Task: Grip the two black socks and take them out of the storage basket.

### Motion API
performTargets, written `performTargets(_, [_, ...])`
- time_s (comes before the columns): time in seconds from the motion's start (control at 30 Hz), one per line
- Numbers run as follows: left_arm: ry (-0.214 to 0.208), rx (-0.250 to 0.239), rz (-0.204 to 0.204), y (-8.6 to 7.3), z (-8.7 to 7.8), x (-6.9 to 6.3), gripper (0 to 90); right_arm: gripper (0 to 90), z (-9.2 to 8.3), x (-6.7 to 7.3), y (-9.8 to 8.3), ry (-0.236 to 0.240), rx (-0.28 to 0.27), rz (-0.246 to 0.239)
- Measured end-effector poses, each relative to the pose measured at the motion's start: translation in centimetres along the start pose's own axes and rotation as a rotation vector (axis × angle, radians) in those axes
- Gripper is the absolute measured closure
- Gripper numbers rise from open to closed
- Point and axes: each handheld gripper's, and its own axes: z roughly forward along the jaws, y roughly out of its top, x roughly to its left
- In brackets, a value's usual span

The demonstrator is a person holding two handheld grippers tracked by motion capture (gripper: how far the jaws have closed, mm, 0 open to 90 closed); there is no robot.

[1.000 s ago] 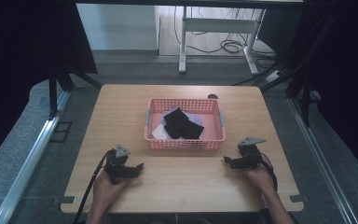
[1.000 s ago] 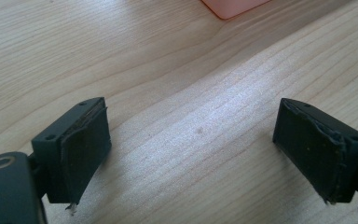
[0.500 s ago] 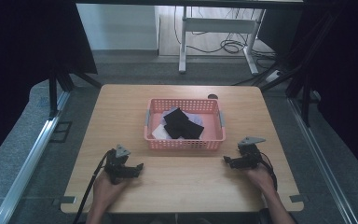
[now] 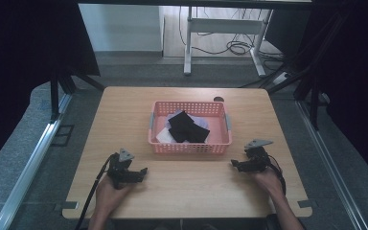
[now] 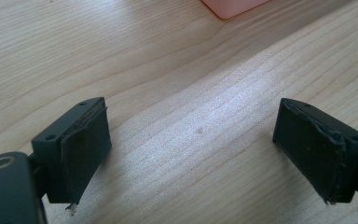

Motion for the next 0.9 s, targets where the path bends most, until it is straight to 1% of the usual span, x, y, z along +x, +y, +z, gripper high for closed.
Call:
performTargets(0.2, [0.000,0.000,0.000,0.0,0.0,0.0,10.6,22.1,-0.5,-0.1,0.4,0.008,0.006,0.005])
performTargets(0.27, [0.000,0.000,0.001,0.0,0.0,0.0,10.6,22.7,-0.7,-0.1,0.6,0.024,0.011,0.006])
performTargets(0.37, [0.000,0.001,0.001,0.0,0.0,0.0,10.6,23.5,-0.8,-0.1,0.7,0.029,0.013,0.006])
performTargets(0.47, [0.000,0.001,0.002,0.0,0.0,0.0,10.6,23.9,-1.4,-0.3,1.3,0.052,0.003,0.010])
performTargets(0.53, [0.000,0.001,0.001,0.0,0.0,0.0,10.6,23.9,-1.5,-0.2,1.4,0.059,0.000,0.006])
performTargets(0.57, [0.001,0.002,0.002,0.0,0.0,0.0,10.6,24.6,-2.0,-0.2,1.9,0.061,0.004,-0.011])
performTargets(0.7, [0.000,0.002,0.002,0.0,0.0,0.0,10.6,25.6,-2.5,0.0,2.5,0.064,0.011,-0.030])
performTargets(0.73, [0.000,0.002,0.002,0.0,0.0,0.0,10.6,26.2,-3.0,0.0,2.9,0.068,0.012,-0.040])
performTargets(0.9, [0.000,0.002,0.002,0.0,0.0,0.0,10.6,26.8,-3.9,-0.2,3.9,0.083,0.012,-0.046])
